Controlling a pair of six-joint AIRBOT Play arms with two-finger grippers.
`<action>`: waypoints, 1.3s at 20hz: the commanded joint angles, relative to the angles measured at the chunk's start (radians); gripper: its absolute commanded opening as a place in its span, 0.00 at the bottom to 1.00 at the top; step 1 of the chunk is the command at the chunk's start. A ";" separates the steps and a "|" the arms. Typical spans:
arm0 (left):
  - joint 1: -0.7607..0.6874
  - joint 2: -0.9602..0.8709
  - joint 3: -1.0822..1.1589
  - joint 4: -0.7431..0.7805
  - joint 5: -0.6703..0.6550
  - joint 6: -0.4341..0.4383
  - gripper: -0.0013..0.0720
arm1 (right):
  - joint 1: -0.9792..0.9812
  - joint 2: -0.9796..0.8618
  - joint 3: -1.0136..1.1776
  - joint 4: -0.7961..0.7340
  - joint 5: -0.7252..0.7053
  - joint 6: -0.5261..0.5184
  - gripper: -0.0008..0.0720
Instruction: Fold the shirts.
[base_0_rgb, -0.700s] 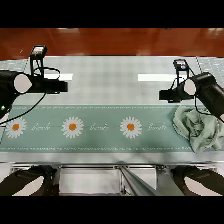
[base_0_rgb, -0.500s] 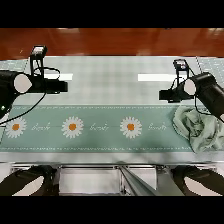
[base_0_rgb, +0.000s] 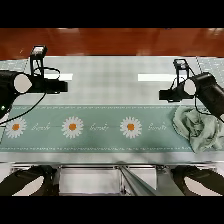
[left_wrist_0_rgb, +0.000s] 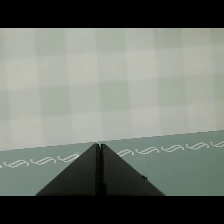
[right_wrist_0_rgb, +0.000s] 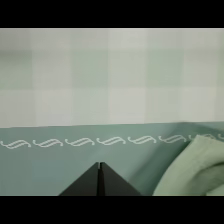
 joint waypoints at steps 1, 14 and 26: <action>0.000 -0.001 0.000 0.000 0.000 0.000 0.04 | 0.000 0.000 0.000 0.004 -0.035 0.003 0.05; 0.144 0.089 0.233 0.018 -0.138 0.087 0.71 | -0.216 0.283 0.056 -0.394 0.195 0.064 0.58; 0.120 0.279 -0.304 -0.256 -0.064 0.087 0.71 | -0.725 0.229 -0.419 0.031 -0.059 -0.183 0.58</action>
